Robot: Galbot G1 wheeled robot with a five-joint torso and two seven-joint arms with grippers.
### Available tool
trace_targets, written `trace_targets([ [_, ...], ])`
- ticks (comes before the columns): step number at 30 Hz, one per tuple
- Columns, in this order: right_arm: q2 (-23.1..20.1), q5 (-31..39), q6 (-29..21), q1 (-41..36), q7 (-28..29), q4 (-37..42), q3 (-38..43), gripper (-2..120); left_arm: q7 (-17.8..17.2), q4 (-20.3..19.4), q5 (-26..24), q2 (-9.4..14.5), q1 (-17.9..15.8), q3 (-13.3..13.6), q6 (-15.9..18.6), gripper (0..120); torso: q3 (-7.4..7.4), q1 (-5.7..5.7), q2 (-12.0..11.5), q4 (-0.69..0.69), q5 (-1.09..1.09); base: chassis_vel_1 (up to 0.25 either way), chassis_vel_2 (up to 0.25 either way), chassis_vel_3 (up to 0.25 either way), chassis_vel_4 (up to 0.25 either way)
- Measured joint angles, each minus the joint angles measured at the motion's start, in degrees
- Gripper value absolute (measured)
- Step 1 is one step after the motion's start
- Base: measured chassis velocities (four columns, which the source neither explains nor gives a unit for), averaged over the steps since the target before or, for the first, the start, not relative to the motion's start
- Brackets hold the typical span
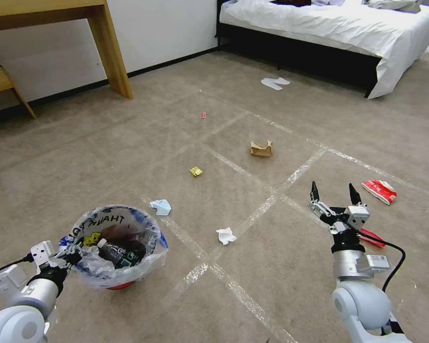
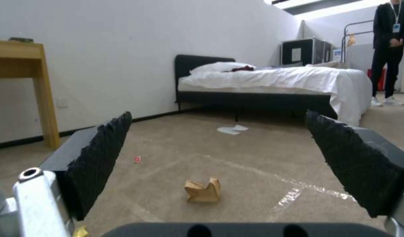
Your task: Pick up the trash bin and place the garbage on the floor into it.
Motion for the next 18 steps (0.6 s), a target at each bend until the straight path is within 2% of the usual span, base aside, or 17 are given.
trace_targets([
  [18, -0.56, 0.05, 0.00, 0.74, -0.49, -0.73, -0.35, 100, -0.94, -0.86, -0.94, 0.36, 0.46, -0.81, 1.12, 5, 0.00, 0.00, 0.00, 0.00, 0.00, -0.003, 0.003, 0.003, -0.002],
])
